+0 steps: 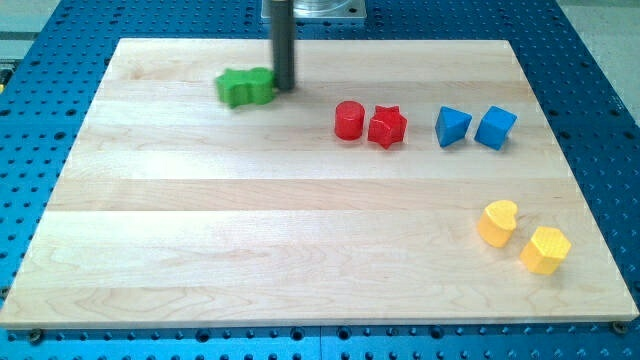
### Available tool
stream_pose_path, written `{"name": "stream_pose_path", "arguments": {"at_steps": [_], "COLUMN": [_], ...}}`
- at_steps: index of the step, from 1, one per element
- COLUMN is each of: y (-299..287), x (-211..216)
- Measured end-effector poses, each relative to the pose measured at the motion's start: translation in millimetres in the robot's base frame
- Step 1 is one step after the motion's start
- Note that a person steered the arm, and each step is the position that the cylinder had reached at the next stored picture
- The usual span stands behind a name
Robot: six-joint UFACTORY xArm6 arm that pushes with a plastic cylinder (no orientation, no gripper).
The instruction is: Push the green circle at the bottom of the red star
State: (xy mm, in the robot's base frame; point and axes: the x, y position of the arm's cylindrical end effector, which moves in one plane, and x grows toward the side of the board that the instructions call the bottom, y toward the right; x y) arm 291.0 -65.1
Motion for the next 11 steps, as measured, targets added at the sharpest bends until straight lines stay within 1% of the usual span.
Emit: {"name": "stream_pose_path", "arguments": {"at_steps": [1, 2, 3, 5, 6, 7, 8, 9, 10, 11], "y": [-0.2, -45.3, -35.6, -31.9, 1.3, 5.6, 6.4, 81.4, 100.5, 137.2], "x": [-33.6, 21.8, 106.9, 55.9, 114.8, 174.9, 171.3, 208.4, 194.8, 199.8]}}
